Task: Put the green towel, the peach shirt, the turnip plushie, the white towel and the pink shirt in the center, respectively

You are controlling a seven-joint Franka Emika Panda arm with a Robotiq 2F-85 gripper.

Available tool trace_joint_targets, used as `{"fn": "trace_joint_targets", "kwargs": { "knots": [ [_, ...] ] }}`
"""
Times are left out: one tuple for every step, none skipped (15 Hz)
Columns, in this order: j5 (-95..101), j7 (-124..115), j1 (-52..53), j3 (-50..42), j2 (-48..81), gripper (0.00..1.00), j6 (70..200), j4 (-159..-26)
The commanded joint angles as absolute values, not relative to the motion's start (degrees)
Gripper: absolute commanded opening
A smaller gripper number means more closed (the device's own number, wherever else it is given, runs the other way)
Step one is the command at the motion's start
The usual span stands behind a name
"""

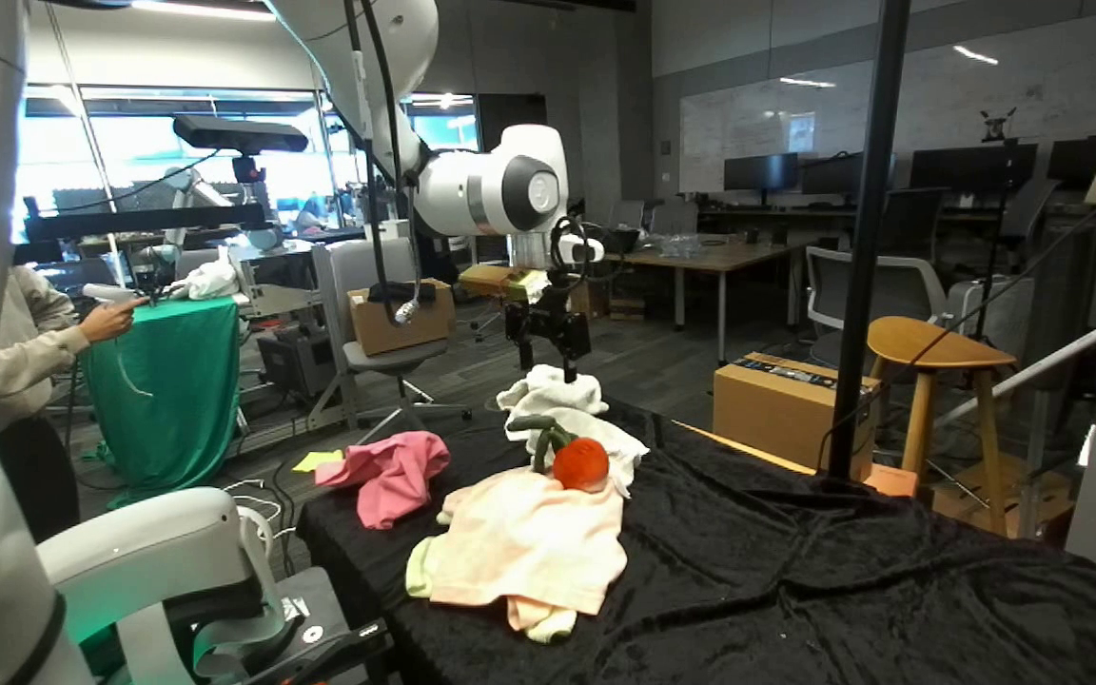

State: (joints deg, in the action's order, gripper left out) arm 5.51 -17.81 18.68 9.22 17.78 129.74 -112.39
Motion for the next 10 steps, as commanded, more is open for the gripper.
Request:
{"fn": "trace_joint_targets", "kwargs": {
  "knots": [
    [8.64,-18.16,21.23,10.37,21.67,1.00,121.56,-103.31],
    [9.08,-18.14,21.94,10.72,22.48,1.00,119.65,-101.25],
    [9.62,-18.14,22.73,10.96,23.96,1.00,118.25,-98.99],
    [10.56,-18.37,23.62,11.04,25.20,1.00,117.17,-96.97],
    [11.13,-18.35,24.36,11.06,26.49,1.00,116.23,-95.01],
    [11.40,-18.23,25.11,11.11,27.98,1.00,115.64,-93.02],
    [11.86,-18.24,25.85,11.00,29.48,1.00,115.21,-91.19],
    [11.86,-18.03,26.47,11.03,30.44,1.00,114.74,-89.67],
    [11.91,-18.13,27.11,10.95,31.78,1.00,114.77,-88.18],
    [12.03,-18.31,27.79,10.83,32.82,1.00,115.18,-86.95]
  ]
}}
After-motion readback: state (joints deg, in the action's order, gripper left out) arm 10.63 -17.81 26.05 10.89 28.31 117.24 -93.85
